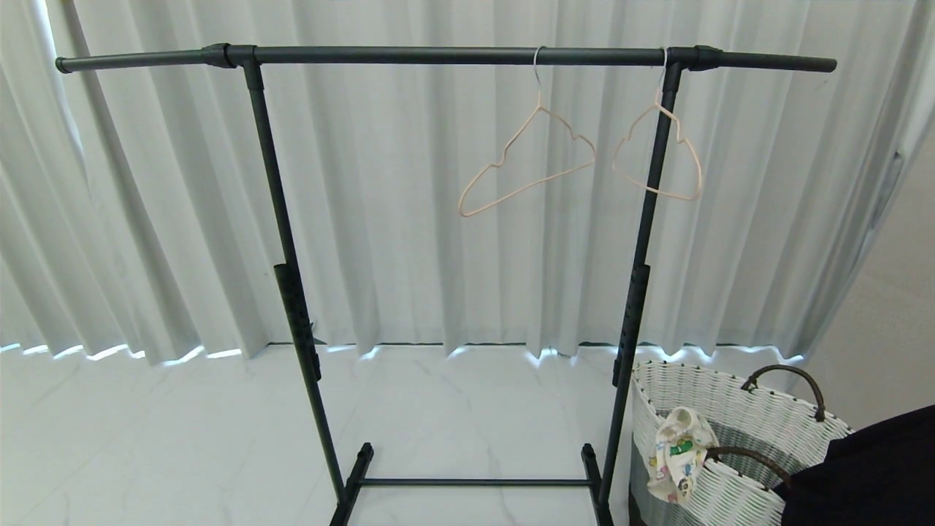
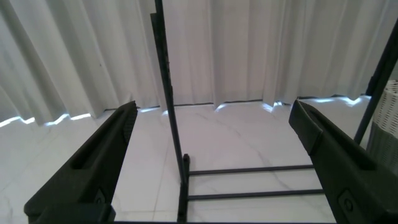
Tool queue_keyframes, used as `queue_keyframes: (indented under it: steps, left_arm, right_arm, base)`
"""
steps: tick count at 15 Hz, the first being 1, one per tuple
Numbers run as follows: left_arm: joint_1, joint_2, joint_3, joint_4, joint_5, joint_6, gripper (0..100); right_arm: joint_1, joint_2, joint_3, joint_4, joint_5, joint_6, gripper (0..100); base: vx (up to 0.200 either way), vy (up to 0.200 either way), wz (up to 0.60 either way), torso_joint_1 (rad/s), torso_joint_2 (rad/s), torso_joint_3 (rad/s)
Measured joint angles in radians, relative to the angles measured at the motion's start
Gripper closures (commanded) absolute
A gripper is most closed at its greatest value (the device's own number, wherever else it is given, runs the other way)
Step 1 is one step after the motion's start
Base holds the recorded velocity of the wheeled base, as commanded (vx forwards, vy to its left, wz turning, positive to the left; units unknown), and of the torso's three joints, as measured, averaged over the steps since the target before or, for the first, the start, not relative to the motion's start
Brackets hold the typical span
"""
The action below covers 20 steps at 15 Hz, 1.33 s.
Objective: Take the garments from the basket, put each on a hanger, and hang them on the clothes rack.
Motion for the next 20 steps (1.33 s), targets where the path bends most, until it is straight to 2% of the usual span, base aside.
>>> queue_keyframes:
  steps: [3,4,8,10,12,14,17,20]
  left_arm:
    - [0.0,0.0,0.0,0.0,0.0,-0.005,0]
    - [0.0,0.0,0.0,-0.001,0.0,-0.005,0]
    - [0.0,0.0,0.0,0.0,0.0,0.026,0]
    - [0.0,0.0,0.0,0.0,0.0,0.024,0]
    - [0.0,0.0,0.0,-0.001,-0.009,0.012,0]
    - [-0.001,0.002,-0.015,0.0,-0.091,0.007,0]
    - [-0.015,0.1,-0.167,-0.006,-0.199,-0.031,0]
    - [-0.067,0.359,-0.38,-0.009,-0.243,-0.058,0]
  right_arm:
    - [0.022,0.001,-0.005,0.0,0.0,0.016,100]
    - [0.04,0.003,-0.006,0.0,0.0,0.044,100]
    - [0.151,0.02,-0.009,0.0,0.0,0.153,100]
    - [0.215,0.036,-0.009,0.0,0.0,0.193,100]
    - [0.31,0.052,-0.01,0.0,0.0,0.271,100]
    - [0.437,0.07,-0.021,-0.001,0.0,0.376,100]
    - [0.603,0.108,-0.057,-0.003,0.016,0.499,100]
    - [0.675,0.145,-0.102,-0.009,0.084,0.547,100]
  base:
    - [-0.2,0.0,0.0,0.002,0.0,0.006]
    - [-0.2,0.0,0.0,0.002,0.01,-0.002]
    - [0.0,0.0,0.0,0.0,0.0,0.0]
    - [0.0,0.0,0.0,0.0,0.0,0.0]
    - [0.0,0.0,0.0,0.0,0.0,0.0]
    - [0.0,0.0,0.0,0.0,0.0,0.0]
    - [0.0,0.0,0.0,0.0,0.0,0.0]
    - [0.0,0.0,0.0,0.0,0.0,0.0]
